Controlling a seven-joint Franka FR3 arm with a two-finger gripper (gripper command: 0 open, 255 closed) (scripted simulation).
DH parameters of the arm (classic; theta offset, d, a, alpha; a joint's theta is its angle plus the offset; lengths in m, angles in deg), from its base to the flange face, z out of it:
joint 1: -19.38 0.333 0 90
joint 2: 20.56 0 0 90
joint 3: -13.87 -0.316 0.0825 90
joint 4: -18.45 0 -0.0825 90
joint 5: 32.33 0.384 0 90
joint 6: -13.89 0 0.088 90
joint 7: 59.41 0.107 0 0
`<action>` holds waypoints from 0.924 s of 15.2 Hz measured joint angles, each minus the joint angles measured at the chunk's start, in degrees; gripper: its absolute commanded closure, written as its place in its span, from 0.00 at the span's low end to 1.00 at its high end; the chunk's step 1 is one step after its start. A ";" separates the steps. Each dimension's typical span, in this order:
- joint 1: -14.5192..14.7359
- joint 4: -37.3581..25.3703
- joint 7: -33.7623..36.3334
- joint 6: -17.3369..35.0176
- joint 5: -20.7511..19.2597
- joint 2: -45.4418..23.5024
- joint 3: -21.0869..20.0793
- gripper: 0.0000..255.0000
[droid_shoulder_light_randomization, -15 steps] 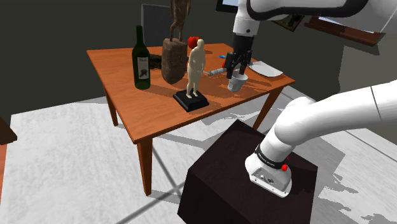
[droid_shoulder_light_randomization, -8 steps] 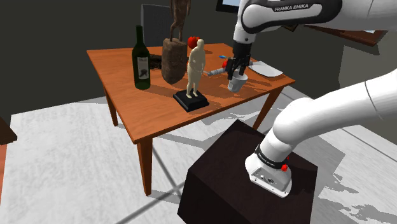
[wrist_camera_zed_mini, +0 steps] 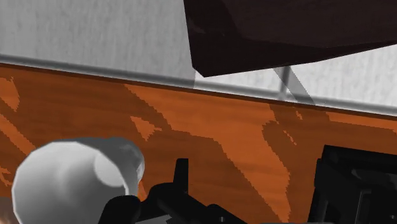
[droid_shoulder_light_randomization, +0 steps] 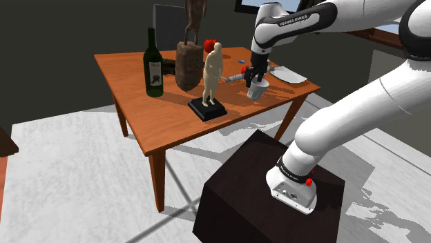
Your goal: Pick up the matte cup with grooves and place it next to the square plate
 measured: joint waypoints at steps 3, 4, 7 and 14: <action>-1.34 -2.22 -3.00 3.72 -1.60 -4.31 2.66 0.00; -1.49 -3.31 -3.68 5.16 -1.76 -6.36 3.31 0.00; -2.29 -5.89 -6.12 9.29 -2.19 -11.63 5.40 0.00; -3.20 -7.39 -8.60 15.85 -1.89 -18.20 7.52 0.00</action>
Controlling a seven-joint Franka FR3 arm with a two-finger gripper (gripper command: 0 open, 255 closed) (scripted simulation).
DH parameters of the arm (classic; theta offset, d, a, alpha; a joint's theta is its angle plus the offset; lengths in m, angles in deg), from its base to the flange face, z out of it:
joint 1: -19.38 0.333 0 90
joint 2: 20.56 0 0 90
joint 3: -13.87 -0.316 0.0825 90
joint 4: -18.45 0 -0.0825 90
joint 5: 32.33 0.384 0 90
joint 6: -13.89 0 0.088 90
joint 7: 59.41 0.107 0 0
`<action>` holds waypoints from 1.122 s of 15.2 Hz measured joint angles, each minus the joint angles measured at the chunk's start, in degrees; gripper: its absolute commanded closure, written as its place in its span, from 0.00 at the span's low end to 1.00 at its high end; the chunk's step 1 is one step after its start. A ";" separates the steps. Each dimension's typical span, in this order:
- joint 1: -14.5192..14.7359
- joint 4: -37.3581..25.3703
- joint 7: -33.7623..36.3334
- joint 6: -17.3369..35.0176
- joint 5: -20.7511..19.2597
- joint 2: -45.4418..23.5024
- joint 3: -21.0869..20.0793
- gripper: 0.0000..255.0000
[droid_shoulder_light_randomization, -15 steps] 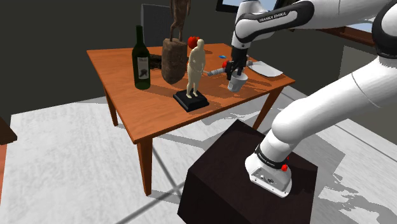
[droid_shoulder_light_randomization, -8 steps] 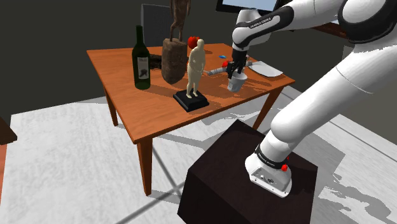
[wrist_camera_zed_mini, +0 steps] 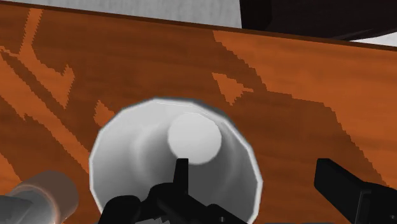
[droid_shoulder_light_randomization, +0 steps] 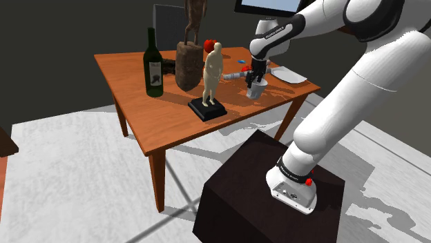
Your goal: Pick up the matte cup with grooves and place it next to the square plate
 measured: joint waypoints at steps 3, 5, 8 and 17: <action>-0.20 0.60 -0.36 2.29 0.26 -1.62 0.40 0.00; -0.26 0.77 -0.44 2.84 0.30 -1.97 0.49 0.00; -0.26 0.88 -0.41 3.05 0.31 -2.08 0.50 0.00; -0.27 0.97 -0.41 3.05 0.31 -2.12 0.51 1.00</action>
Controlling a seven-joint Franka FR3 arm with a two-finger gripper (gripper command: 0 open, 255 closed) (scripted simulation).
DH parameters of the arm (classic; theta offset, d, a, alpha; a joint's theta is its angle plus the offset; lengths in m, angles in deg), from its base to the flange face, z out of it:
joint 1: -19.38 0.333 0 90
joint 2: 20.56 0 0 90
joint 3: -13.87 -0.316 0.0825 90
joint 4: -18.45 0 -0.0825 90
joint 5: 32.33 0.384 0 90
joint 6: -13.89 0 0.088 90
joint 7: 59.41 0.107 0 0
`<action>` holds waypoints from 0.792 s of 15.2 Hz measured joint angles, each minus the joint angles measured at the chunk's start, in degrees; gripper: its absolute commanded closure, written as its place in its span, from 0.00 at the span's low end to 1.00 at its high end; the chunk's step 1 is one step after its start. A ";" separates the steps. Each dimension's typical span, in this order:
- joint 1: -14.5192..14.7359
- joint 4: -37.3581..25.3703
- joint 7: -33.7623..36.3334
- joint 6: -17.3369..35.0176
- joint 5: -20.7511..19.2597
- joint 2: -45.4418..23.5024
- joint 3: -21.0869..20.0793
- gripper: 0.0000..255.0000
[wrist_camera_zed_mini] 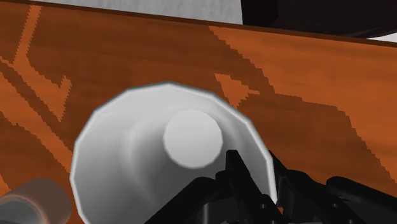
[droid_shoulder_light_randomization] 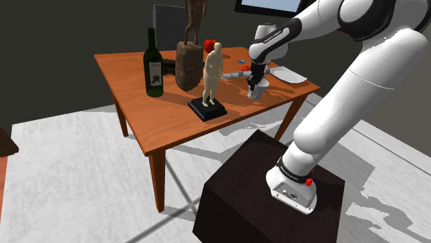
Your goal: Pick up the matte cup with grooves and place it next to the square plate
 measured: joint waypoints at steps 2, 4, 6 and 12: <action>0.00 0.01 0.00 0.00 0.00 0.00 0.00 1.00; 0.01 -0.20 -0.06 -0.40 -0.01 0.20 -0.02 1.00; 0.03 -0.78 -0.16 -1.77 -0.11 1.06 -0.10 1.00; 0.24 -2.96 -0.24 -6.53 -0.31 3.71 -0.59 1.00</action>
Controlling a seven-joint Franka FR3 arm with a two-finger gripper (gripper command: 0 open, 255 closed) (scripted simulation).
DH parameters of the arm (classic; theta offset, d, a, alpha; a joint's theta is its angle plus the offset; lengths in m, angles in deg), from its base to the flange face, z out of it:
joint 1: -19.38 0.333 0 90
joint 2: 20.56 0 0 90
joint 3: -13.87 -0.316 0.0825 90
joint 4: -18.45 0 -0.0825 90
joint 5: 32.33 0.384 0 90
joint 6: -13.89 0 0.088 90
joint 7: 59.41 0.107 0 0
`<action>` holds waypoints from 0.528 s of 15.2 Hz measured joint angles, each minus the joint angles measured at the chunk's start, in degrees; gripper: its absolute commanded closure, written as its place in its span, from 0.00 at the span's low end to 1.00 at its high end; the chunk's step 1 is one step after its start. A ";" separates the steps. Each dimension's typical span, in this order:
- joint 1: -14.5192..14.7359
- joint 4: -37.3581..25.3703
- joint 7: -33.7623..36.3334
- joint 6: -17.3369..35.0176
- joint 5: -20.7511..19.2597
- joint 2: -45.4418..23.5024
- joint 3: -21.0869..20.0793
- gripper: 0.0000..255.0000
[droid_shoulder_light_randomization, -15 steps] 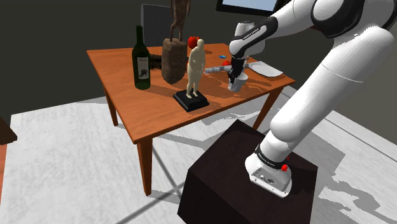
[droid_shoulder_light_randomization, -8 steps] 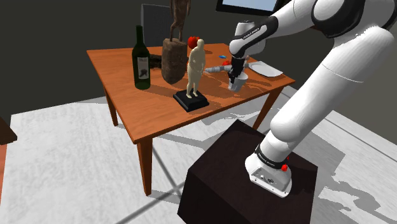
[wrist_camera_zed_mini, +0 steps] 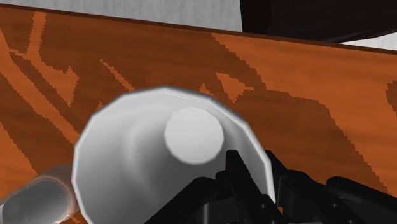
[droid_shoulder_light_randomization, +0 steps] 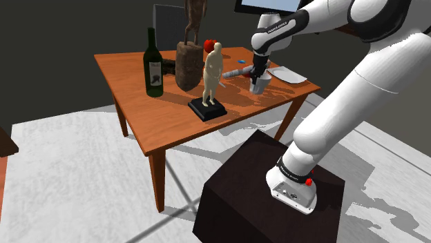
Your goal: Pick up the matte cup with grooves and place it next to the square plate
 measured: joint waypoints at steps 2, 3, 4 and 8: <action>0.02 -0.88 -0.19 -1.65 -0.03 0.81 -0.11 1.00; 0.03 -1.12 -0.21 -2.18 -0.05 1.10 -0.17 1.00; -0.03 -1.63 -0.48 -3.12 -0.08 1.58 -0.15 1.00; 0.13 -3.66 -0.68 -6.45 -0.02 2.90 -0.53 1.00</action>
